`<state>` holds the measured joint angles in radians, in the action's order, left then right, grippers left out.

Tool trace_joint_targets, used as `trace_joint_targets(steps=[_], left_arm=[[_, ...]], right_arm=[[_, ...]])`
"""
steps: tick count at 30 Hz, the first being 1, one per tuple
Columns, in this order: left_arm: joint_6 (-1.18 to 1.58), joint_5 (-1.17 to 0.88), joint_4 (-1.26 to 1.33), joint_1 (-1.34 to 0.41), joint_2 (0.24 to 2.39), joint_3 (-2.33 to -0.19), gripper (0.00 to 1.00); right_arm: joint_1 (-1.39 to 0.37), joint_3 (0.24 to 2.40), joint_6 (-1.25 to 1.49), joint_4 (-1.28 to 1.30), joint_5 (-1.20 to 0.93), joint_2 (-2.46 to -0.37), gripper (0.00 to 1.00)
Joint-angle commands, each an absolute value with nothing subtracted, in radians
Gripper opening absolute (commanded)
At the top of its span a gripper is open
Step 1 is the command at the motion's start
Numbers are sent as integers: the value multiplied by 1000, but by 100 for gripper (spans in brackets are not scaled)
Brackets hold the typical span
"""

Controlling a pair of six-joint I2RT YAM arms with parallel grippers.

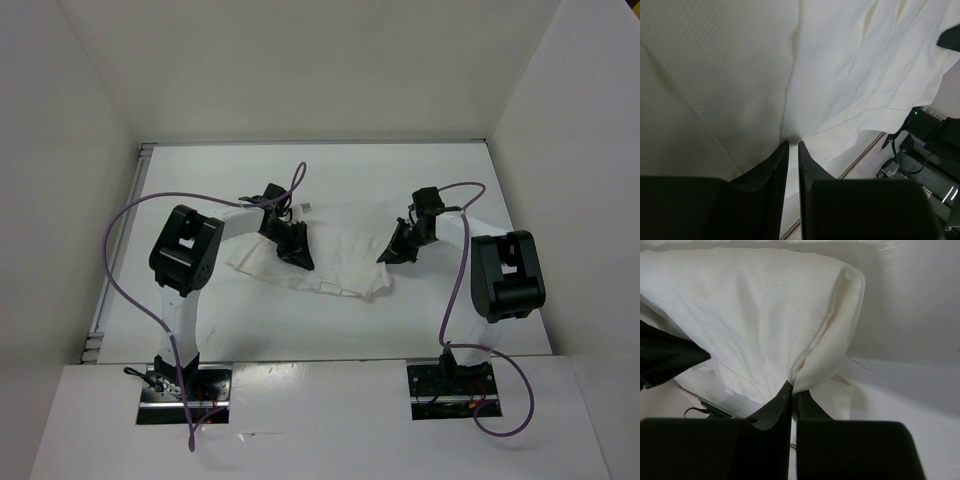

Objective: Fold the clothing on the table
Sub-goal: Fold the skirt

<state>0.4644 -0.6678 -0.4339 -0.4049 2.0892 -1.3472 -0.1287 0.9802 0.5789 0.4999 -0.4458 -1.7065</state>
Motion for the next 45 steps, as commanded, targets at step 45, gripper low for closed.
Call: trace_joint_targets(steps=[45], left_arm=[[632,-365,-407,-468,2267,-1674,0]], right_arm=[[-150,1060,540,541,-454,-1649,0]])
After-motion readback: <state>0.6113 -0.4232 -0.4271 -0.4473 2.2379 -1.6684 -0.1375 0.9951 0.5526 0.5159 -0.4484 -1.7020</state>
